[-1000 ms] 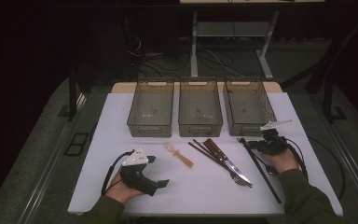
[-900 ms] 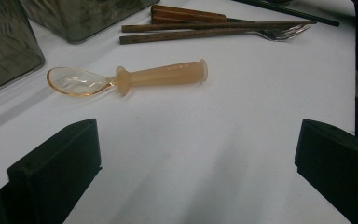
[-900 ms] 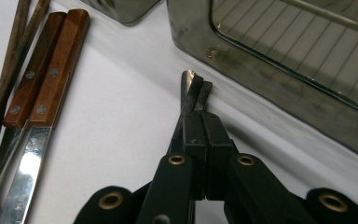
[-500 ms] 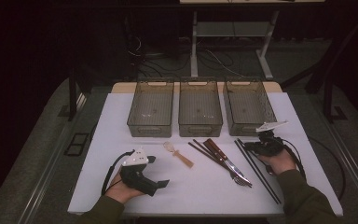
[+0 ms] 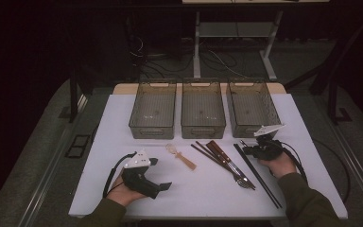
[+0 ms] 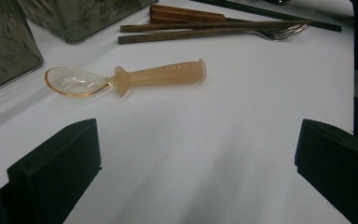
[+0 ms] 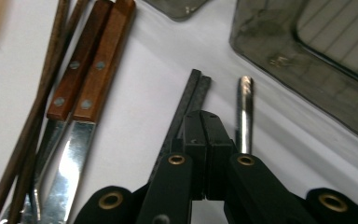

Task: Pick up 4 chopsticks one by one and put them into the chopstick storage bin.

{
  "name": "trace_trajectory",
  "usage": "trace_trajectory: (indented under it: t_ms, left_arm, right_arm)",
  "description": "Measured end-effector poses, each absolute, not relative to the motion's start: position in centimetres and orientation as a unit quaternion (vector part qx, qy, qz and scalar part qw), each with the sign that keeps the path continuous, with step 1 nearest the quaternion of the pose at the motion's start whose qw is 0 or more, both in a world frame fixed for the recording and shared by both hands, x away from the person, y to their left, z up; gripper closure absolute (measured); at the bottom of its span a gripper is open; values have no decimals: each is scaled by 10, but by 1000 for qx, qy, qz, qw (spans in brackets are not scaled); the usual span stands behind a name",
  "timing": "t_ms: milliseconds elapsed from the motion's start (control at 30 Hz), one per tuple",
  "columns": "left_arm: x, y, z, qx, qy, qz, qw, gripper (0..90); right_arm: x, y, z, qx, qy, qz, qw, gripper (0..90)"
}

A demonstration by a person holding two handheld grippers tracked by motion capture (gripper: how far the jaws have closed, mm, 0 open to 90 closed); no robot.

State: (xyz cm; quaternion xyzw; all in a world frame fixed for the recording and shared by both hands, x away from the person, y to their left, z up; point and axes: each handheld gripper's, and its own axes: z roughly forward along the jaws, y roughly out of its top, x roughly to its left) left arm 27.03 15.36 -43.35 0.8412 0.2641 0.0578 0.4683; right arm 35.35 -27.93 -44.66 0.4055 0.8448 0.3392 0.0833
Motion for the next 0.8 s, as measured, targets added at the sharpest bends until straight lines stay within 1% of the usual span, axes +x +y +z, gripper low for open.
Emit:
trace_trajectory:
  t_ms: [667, 733, 800]
  left_arm:
    - [270, 153, -434, 842, 264, 57, 467, 0]
    - [270, 153, -433, 842, 264, 57, 467, 0]
    - [270, 153, -433, 842, 264, 57, 467, 0]
  right_arm:
    - [349, -264, -447, 381, 856, 343, 69, 895]
    - [349, -264, -446, 382, 855, 343, 70, 881]
    - [348, -268, -443, 385, 849, 354, 70, 846]
